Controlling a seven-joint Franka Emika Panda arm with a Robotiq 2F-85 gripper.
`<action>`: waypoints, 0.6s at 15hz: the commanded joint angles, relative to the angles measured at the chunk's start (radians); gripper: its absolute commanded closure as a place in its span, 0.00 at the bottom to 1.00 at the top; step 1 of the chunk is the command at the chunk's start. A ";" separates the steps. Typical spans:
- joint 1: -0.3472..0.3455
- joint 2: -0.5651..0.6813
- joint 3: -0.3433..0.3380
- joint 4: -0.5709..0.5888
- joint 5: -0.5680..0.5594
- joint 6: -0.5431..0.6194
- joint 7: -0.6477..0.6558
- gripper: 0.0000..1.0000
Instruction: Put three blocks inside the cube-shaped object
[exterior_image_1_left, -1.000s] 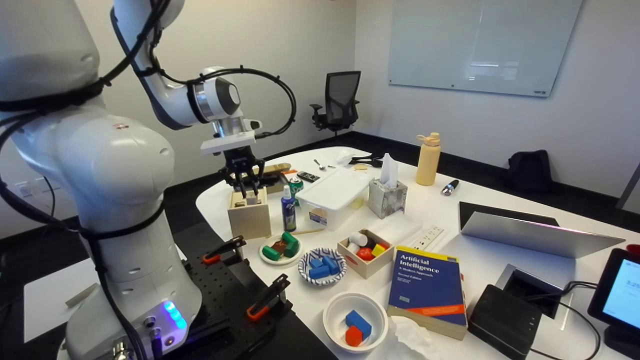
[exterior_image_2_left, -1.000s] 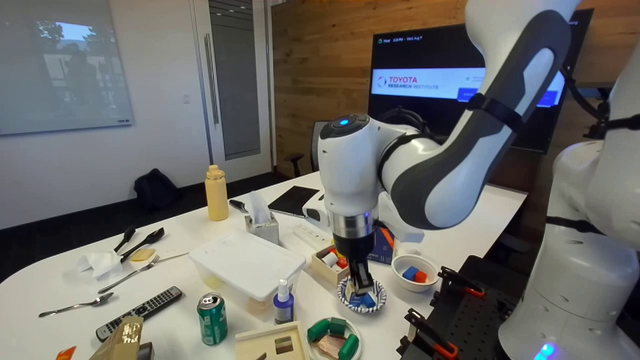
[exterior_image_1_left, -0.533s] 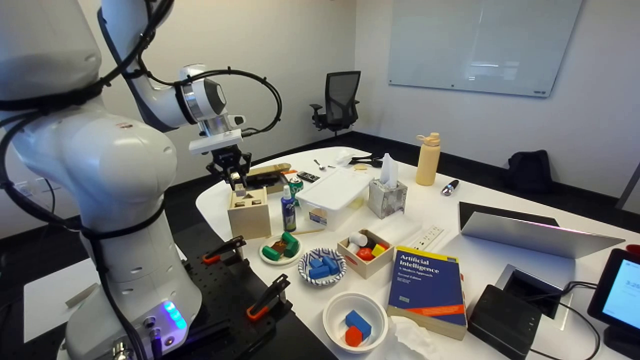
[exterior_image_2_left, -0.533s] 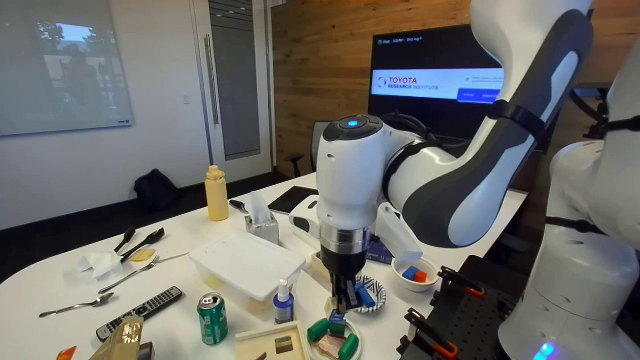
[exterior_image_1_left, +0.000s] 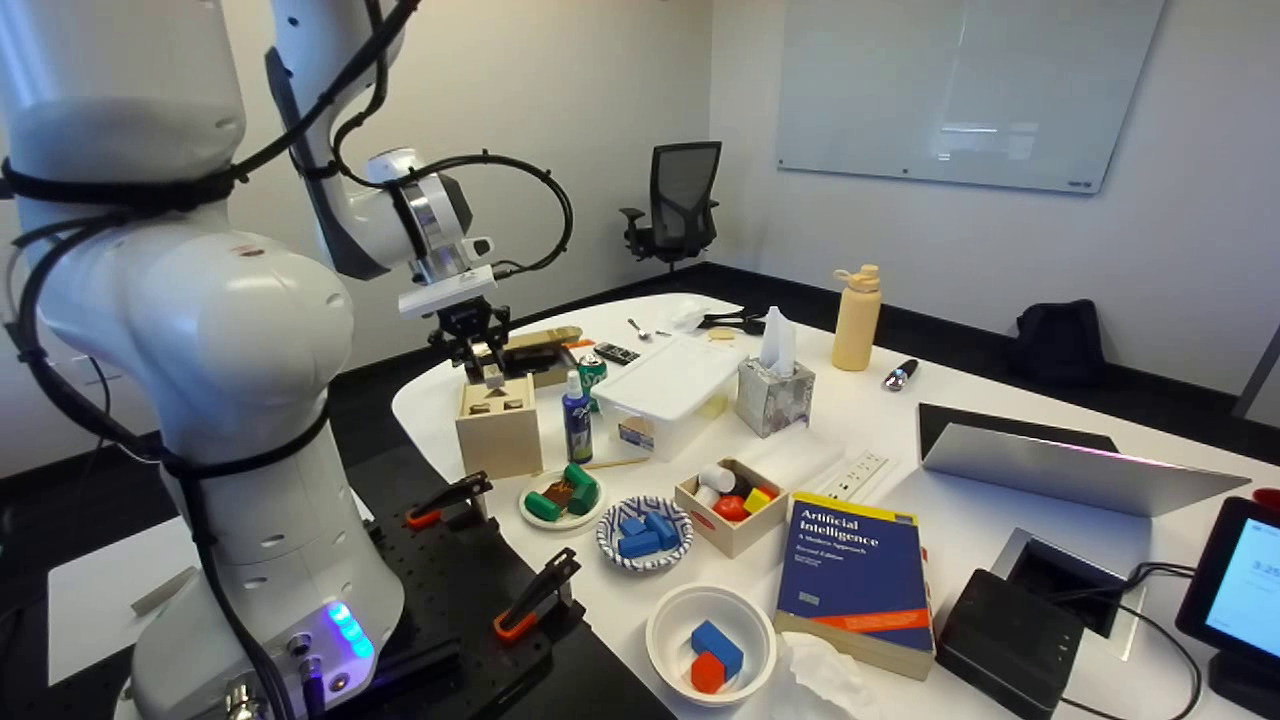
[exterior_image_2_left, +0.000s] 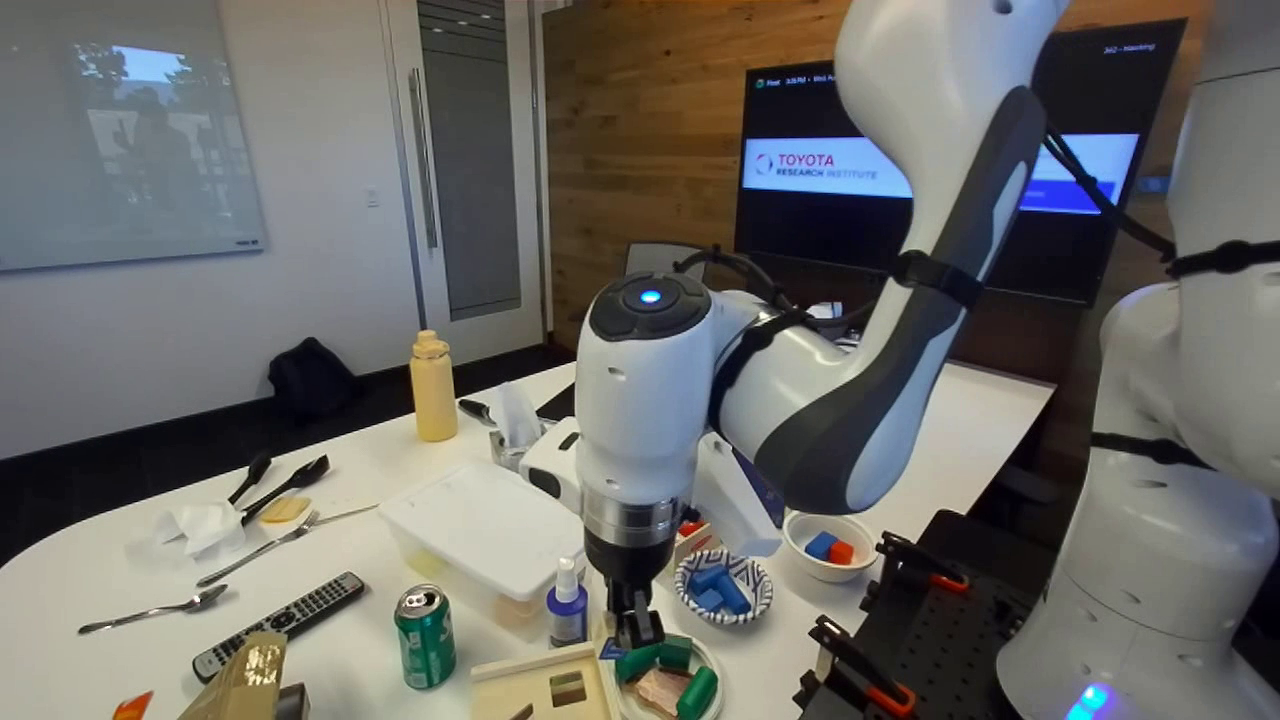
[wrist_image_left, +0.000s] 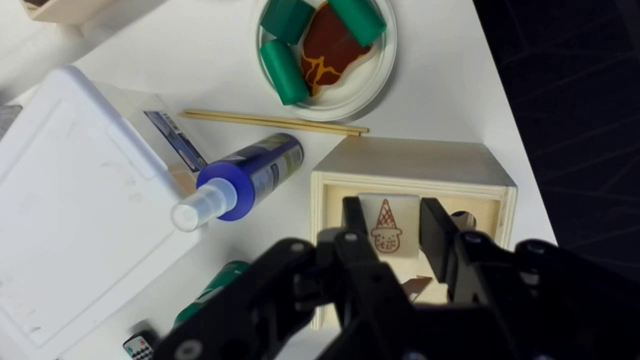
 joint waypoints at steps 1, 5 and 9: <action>0.019 0.174 -0.037 0.141 -0.113 -0.013 0.070 0.92; 0.031 0.285 -0.075 0.231 -0.175 -0.004 0.092 0.92; 0.032 0.341 -0.083 0.276 -0.173 -0.007 0.089 0.92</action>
